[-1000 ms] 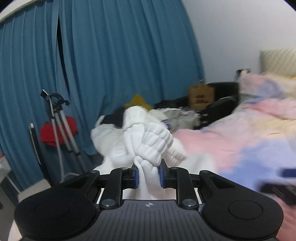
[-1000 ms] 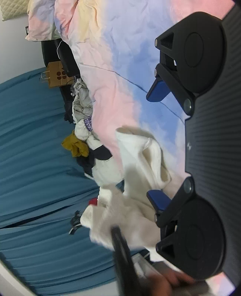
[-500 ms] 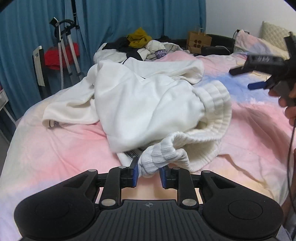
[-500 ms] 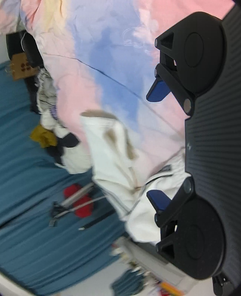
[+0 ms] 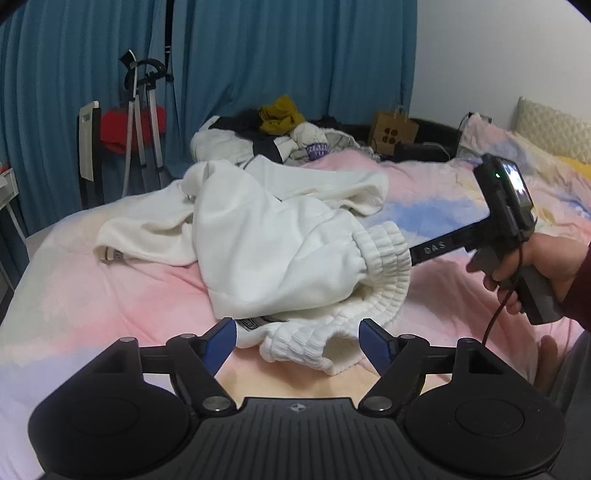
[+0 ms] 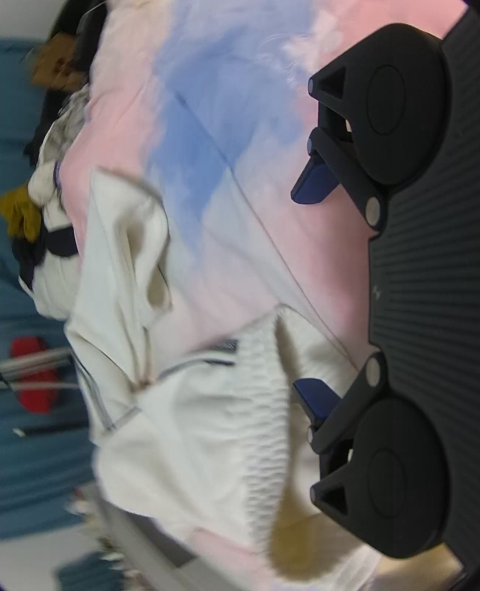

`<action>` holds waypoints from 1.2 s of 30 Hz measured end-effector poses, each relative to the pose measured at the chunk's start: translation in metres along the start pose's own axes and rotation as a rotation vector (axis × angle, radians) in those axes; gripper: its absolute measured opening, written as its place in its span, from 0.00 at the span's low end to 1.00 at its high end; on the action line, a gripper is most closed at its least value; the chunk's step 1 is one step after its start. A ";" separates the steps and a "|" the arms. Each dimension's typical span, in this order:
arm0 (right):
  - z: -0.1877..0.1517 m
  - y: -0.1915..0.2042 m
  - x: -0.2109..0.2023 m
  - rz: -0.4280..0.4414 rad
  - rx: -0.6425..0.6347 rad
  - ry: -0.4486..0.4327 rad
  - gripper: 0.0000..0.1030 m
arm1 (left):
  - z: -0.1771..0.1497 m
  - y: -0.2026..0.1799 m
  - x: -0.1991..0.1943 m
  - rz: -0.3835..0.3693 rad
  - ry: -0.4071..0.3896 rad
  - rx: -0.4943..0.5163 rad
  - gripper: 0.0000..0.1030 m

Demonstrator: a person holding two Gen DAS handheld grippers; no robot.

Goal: Fold clothes

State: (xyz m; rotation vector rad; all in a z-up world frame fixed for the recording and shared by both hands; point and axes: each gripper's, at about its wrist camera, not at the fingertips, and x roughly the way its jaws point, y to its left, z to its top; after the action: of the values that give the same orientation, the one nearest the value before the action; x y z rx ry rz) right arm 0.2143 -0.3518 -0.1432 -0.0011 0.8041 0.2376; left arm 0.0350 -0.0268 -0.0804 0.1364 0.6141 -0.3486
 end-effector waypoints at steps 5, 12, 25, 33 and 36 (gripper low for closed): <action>0.010 0.007 0.007 0.009 -0.003 -0.078 0.97 | -0.001 -0.013 0.021 0.017 0.021 0.062 0.73; 0.021 0.019 -0.012 0.107 0.018 -0.265 0.80 | -0.007 -0.019 0.026 0.015 0.014 0.126 0.73; 0.013 0.034 0.004 0.013 0.018 -0.308 0.31 | -0.008 -0.015 0.032 0.082 0.003 0.133 0.78; 0.020 -0.008 -0.037 -0.032 0.223 -0.487 0.20 | -0.014 -0.022 0.036 0.043 0.017 0.198 0.79; 0.017 -0.024 -0.036 -0.068 0.300 -0.476 0.20 | -0.017 -0.029 0.037 0.035 0.022 0.226 0.79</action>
State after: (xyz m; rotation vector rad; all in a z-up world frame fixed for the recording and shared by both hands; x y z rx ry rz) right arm 0.2080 -0.3816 -0.1079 0.3006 0.3578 0.0455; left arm 0.0436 -0.0604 -0.1161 0.3677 0.5924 -0.3828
